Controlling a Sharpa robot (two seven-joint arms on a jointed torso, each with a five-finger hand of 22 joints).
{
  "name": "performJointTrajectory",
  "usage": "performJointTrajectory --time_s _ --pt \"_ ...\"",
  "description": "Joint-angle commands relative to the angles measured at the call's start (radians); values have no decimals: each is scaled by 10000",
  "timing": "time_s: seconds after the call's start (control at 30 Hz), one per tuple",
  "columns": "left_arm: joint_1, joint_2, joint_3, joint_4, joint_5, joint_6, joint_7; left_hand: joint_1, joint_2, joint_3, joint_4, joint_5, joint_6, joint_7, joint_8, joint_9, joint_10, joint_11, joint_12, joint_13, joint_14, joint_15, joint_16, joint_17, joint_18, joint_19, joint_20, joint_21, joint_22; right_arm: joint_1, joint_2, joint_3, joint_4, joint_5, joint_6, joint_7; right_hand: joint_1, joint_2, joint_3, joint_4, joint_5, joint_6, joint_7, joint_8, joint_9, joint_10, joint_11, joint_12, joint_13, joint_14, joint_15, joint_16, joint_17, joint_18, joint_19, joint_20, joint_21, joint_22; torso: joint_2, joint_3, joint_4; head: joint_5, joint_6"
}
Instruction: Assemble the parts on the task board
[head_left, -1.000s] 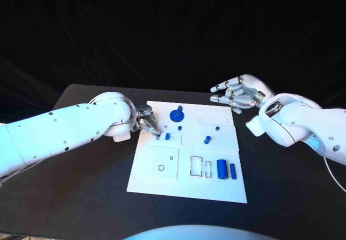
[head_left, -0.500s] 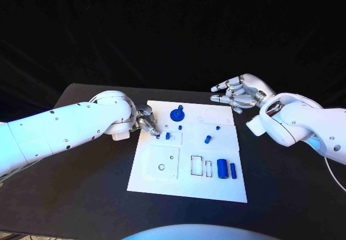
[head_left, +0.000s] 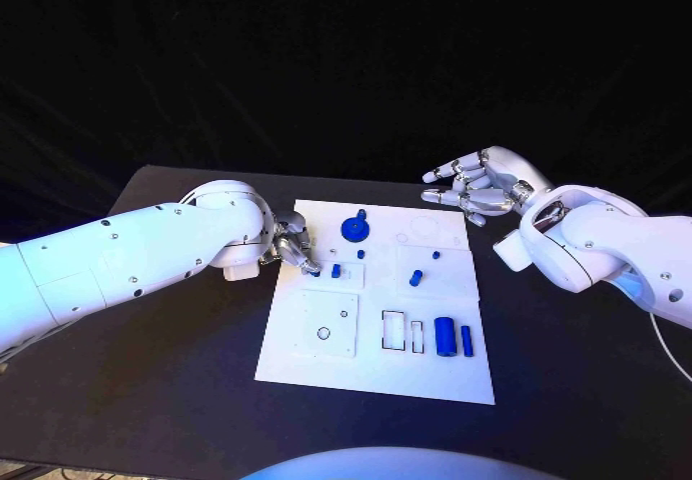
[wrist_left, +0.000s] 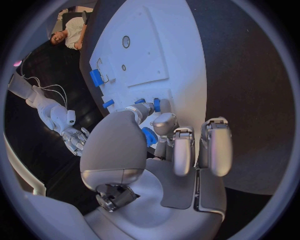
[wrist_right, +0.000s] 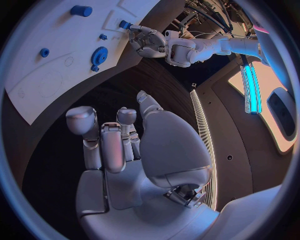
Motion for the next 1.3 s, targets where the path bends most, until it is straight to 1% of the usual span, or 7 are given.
performJointTrajectory --time_s 0.03,0.37,0.67,0.8,0.93,1.03,1.3 --pt "-21 0 -16 17 -89 353 -96 -12 92 1382 -1452 43 43 -48 5 11 85 -6 -19 -10 1050 -42 24 2635 -149 597 -76 55 1902 -7 6 0 8 -74 115 77 -1 68 -37 29 69 7 2 60 11 -3 -7 57 0 490 4 -25 247 56 -43 20 -51 -16 2 -3 -4 10 -7" --pt "-22 81 -19 13 -89 281 -114 -21 84 1387 -1469 43 58 -51 -5 10 95 -8 -17 -3 1050 -42 24 2635 -147 592 -76 46 1894 -7 10 0 13 -75 112 76 -1 68 -37 29 69 7 2 60 11 -3 -7 57 0 490 4 -25 247 56 -43 20 -51 -16 3 5 -8 19 -38" --pt "-22 281 -55 -155 -89 466 -258 -192 101 1342 -1442 24 148 -59 -56 6 136 -1 -35 -13 1050 -33 24 2635 -144 585 -73 33 1889 -7 2 0 27 -87 118 72 -1 68 -37 29 69 7 2 60 11 -3 -7 57 0 490 4 -25 247 56 -43 20 -51 -16 6 10 -11 9 -58" --pt "-22 368 -72 -232 -77 538 -395 -602 238 1065 -1218 -14 330 -117 -104 22 233 -31 15 56 1050 -40 24 2635 -155 604 -69 68 1927 -7 1 0 31 -89 139 66 3 60 -57 31 88 8 0 64 14 -5 -8 56 -6 486 4 -41 228 57 -43 19 -62 -29 6 8 -9 3 -61" --pt "-22 425 -79 -281 -67 529 -522 -940 289 647 -1029 -33 445 -173 -166 36 285 -69 57 118 1050 -68 24 2635 -158 612 -84 77 1943 -7 2 0 29 -58 153 74 3 60 -57 31 88 8 0 64 14 -5 -8 56 -6 486 4 -41 228 57 -43 19 -62 -29 1 11 -11 -16 -81" --pt "-22 451 -82 -309 -64 521 -619 -1044 259 347 -1004 -36 506 -208 -211 51 295 -94 51 124 1050 -89 24 2635 -142 584 -101 21 1902 -7 -1 0 29 -6 165 89 -56 67 -104 83 97 9 1 69 18 -9 -4 52 -20 485 6 -47 225 58 -43 19 -75 -43 4 11 -12 -83 -92" --pt "-21 475 -83 -337 -75 433 -834 -1175 336 29 -896 -26 600 -233 -248 79 318 -117 49 134 1050 -107 24 2635 -147 593 -119 33 1920 -7 -8 0 30 27 157 104 -87 84 -125 115 105 6 3 70 20 -14 -4 45 -31 483 7 -54 217 61 -47 19 -87 -61 10 6 -3 -66 -127"
